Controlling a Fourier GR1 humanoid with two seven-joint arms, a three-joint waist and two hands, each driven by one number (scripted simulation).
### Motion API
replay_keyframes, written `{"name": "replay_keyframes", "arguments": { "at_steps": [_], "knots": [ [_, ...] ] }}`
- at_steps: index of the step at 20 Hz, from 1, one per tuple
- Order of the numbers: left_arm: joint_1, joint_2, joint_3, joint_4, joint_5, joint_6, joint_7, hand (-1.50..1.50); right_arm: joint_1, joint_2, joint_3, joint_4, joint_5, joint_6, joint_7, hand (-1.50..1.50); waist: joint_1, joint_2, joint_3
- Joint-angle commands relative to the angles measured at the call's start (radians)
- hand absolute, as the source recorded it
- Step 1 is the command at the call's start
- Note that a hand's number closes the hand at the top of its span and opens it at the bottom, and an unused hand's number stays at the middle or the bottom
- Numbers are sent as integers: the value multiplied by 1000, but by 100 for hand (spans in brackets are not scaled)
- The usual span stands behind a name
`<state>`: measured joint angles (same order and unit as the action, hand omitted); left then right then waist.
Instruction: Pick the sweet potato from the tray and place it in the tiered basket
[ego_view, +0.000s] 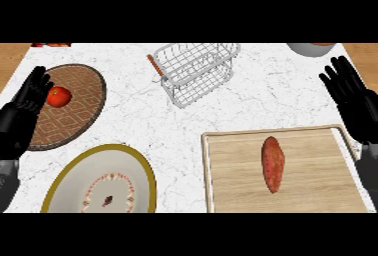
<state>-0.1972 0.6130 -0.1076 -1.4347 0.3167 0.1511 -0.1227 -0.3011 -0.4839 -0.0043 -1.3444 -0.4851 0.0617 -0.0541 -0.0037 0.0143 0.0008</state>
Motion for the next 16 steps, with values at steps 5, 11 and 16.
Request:
{"name": "replay_keyframes", "arguments": {
  "at_steps": [5,11,16],
  "knots": [
    [82,-79,-41,5,36,-9,121,0,54,185,194,-334,191,-150,-122,150,-5,-29,-3],
    [107,-149,-75,5,60,5,148,0,227,277,121,-189,407,-643,10,-150,-32,-21,-3],
    [127,-138,-61,-44,74,-7,187,0,309,214,323,-400,737,-786,161,-150,-10,-22,-5]
  ]
}}
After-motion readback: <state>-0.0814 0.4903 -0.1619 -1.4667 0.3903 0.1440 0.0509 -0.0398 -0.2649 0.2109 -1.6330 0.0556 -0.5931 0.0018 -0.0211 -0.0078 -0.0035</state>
